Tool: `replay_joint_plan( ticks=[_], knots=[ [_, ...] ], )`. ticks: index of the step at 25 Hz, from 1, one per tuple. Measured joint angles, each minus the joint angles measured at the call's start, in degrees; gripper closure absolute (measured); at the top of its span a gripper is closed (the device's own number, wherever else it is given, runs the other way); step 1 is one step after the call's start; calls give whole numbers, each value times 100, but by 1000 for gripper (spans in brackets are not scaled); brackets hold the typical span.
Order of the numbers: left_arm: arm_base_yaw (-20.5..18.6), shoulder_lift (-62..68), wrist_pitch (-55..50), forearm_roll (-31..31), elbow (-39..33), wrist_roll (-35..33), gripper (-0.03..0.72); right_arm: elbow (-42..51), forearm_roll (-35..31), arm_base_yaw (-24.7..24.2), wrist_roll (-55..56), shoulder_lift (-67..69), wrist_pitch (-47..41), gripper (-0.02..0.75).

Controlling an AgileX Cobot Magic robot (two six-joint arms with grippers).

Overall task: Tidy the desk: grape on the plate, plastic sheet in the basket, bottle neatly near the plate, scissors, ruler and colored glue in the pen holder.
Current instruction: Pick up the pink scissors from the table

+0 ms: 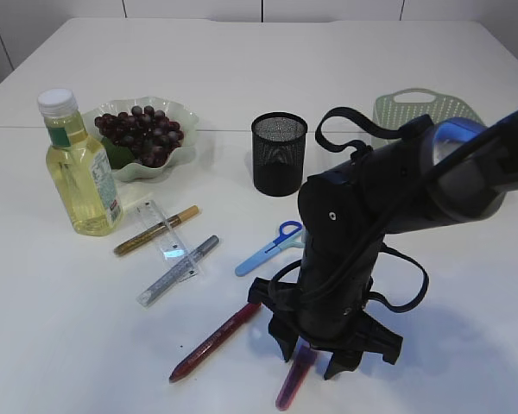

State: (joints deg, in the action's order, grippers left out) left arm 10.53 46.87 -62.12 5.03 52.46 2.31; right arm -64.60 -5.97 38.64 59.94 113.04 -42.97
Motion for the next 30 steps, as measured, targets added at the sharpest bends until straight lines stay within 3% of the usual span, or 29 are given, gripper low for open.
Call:
replay_joint_plan(
  ticks=[6, 13, 24, 30],
  knots=[
    [0, 0, 0, 0, 0, 0, 309, 0, 0, 0, 0, 0, 0, 324],
    [0, 0, 0, 0, 0, 0, 309, 0, 0, 0, 0, 0, -21, 403],
    [0, 0, -4, 0, 0, 0, 309, 0, 153, 0, 0, 0, -45, 411],
    [0, 0, -4, 0, 0, 0, 309, 0, 174, 0, 0, 0, -78, 474]
  ],
)
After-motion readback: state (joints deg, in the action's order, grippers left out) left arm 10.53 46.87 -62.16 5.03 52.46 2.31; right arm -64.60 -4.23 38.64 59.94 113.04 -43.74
